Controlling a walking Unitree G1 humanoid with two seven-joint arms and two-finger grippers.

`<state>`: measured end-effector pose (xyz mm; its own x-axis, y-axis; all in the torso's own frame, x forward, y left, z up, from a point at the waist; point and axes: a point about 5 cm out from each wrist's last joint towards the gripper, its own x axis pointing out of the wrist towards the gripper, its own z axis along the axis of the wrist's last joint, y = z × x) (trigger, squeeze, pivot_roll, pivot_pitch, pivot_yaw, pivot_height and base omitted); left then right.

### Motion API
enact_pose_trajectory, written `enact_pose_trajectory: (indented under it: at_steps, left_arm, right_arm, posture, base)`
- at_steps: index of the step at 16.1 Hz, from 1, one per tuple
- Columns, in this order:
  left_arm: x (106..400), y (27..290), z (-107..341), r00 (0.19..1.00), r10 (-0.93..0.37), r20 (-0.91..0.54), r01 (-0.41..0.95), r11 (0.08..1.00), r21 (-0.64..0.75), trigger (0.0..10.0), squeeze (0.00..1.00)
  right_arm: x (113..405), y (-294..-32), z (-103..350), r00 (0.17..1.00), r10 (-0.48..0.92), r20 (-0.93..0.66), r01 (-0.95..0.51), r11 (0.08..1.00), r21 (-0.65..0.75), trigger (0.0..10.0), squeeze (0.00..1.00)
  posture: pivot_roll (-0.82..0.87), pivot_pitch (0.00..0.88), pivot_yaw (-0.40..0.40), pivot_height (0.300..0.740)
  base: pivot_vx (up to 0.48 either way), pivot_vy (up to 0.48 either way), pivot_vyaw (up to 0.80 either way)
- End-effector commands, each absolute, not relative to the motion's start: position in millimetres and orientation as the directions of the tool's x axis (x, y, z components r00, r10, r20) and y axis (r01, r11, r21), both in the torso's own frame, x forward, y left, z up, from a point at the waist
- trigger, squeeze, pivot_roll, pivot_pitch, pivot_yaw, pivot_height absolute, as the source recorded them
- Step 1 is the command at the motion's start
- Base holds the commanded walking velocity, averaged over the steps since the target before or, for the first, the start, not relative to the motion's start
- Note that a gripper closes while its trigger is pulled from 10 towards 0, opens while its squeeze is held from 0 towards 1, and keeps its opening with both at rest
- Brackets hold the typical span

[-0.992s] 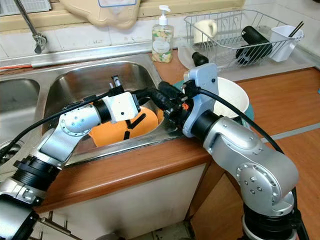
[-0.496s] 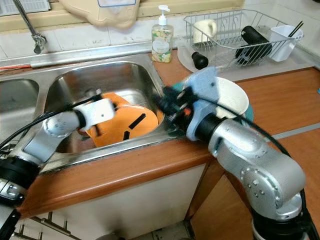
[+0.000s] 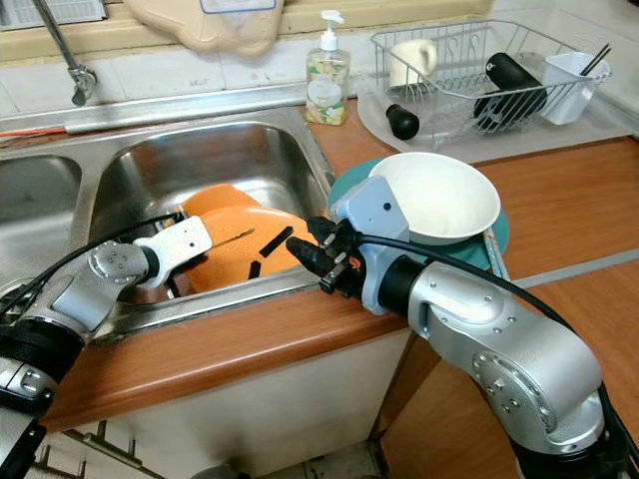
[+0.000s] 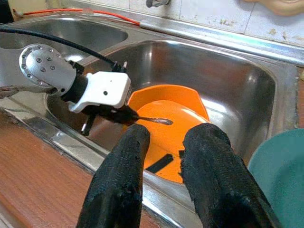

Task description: Kitchen organization

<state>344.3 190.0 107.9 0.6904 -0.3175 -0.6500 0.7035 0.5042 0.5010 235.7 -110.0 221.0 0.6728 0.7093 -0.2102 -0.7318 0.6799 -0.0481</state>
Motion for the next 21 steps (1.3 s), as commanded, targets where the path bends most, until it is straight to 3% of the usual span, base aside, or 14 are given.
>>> enact_pose_trajectory:
  at_steps: [1, 6, 7, 8, 11, 12, 13, 14, 15, 17, 18, 19, 20, 21]
  left_arm:
    - [347, 193, 113, 0.695, -0.309, -0.650, 0.693, 0.529, 0.489, 10.0, 1.00]
    - [343, 195, 112, 0.673, -0.303, -0.675, 0.704, 0.543, 0.458, 10.0, 1.00]
    - [343, 195, 113, 0.679, -0.307, -0.667, 0.699, 0.549, 0.458, 10.0, 1.00]
    - [344, 193, 115, 0.696, -0.322, -0.641, 0.684, 0.568, 0.458, 10.0, 1.00]
    - [349, 178, 133, 0.761, -0.456, -0.462, 0.624, 0.710, 0.326, 10.0, 1.00]
    - [348, 173, 140, 0.771, -0.505, -0.388, 0.626, 0.712, 0.318, 10.0, 1.00]
    - [343, 167, 149, 0.764, -0.571, -0.301, 0.644, 0.702, 0.302, 10.0, 0.32]
    - [342, 166, 151, 0.761, -0.582, -0.287, 0.648, 0.707, 0.284, 10.0, 0.32]
    - [339, 164, 157, 0.763, -0.604, -0.230, 0.646, 0.721, 0.250, 10.0, 0.00]
    - [330, 161, 167, 0.749, -0.646, -0.149, 0.663, 0.722, 0.198, 10.0, 0.00]
    - [327, 161, 169, 0.739, -0.659, -0.136, 0.673, 0.718, 0.177, 10.0, 0.00]
    - [320, 160, 171, 0.714, -0.689, -0.124, 0.700, 0.699, 0.148, 10.0, 0.73]
    - [313, 159, 172, 0.684, -0.719, -0.118, 0.729, 0.674, 0.122, 10.0, 1.00]
    - [306, 157, 174, 0.663, -0.740, -0.113, 0.749, 0.653, 0.115, 10.0, 1.00]
  right_arm:
    - [237, -111, 220, 0.683, 0.697, -0.219, -0.722, 0.690, -0.054, 10.0, 0.00]
    - [244, -116, 223, 0.735, 0.651, -0.192, -0.670, 0.740, -0.055, 10.0, 0.00]
    - [247, -119, 224, 0.757, 0.628, -0.180, -0.642, 0.766, -0.028, 10.0, 0.65]
    - [250, -121, 227, 0.770, 0.619, -0.152, -0.625, 0.780, 0.011, 10.0, 1.00]
    - [262, -134, 237, 0.825, 0.555, -0.106, -0.558, 0.830, -0.001, 10.0, 1.00]
    - [270, -144, 241, 0.867, 0.490, -0.092, -0.493, 0.870, -0.014, 10.0, 1.00]
    - [282, -163, 247, 0.931, 0.357, -0.077, -0.361, 0.931, -0.053, 10.0, 1.00]
    - [285, -169, 248, 0.945, 0.318, -0.078, -0.323, 0.944, -0.064, 10.0, 1.00]
    - [291, -182, 249, 0.966, 0.237, -0.099, -0.246, 0.965, -0.094, 10.0, 1.00]
    - [299, -204, 252, 0.982, 0.140, -0.127, -0.150, 0.986, -0.071, 10.0, 1.00]
    - [301, -210, 251, 0.983, 0.117, -0.141, -0.127, 0.990, -0.066, 10.0, 0.78]
    - [304, -221, 250, 0.981, 0.080, -0.178, -0.091, 0.994, -0.053, 10.0, 0.00]
    - [306, -227, 249, 0.976, 0.072, -0.205, -0.080, 0.996, -0.034, 10.0, 0.00]
    - [307, -235, 247, 0.968, 0.062, -0.241, -0.067, 0.998, -0.010, 10.0, 0.00]
  posture:
    - [-0.16, 0.000, 0.047, 0.740]
    - [-0.16, 0.000, 0.048, 0.740]
    - [-0.16, 0.000, 0.048, 0.740]
    - [-0.16, 0.000, 0.048, 0.740]
    - [-0.16, 0.000, 0.048, 0.740]
    - [-0.16, 0.000, 0.050, 0.740]
    - [-0.16, 0.000, 0.051, 0.740]
    - [-0.16, 0.000, 0.051, 0.740]
    - [-0.16, 0.000, 0.050, 0.740]
    - [-0.15, 0.000, 0.041, 0.740]
    - [-0.15, 0.000, 0.041, 0.740]
    - [-0.15, 0.000, 0.040, 0.740]
    - [-0.15, 0.000, 0.040, 0.740]
    - [-0.15, 0.000, 0.037, 0.740]
  base:
    - [0.000, 0.000, 0.00]
    - [0.000, 0.000, 0.00]
    - [0.000, 0.000, 0.00]
    - [0.000, 0.000, 0.00]
    - [0.000, 0.000, 0.00]
    - [0.000, 0.000, 0.00]
    - [0.000, 0.000, 0.00]
    - [0.000, 0.000, 0.00]
    - [0.000, 0.000, 0.00]
    - [0.000, 0.000, 0.00]
    - [0.000, 0.000, 0.00]
    - [0.000, 0.000, 0.00]
    - [0.000, 0.000, 0.00]
    - [0.000, 0.000, 0.00]
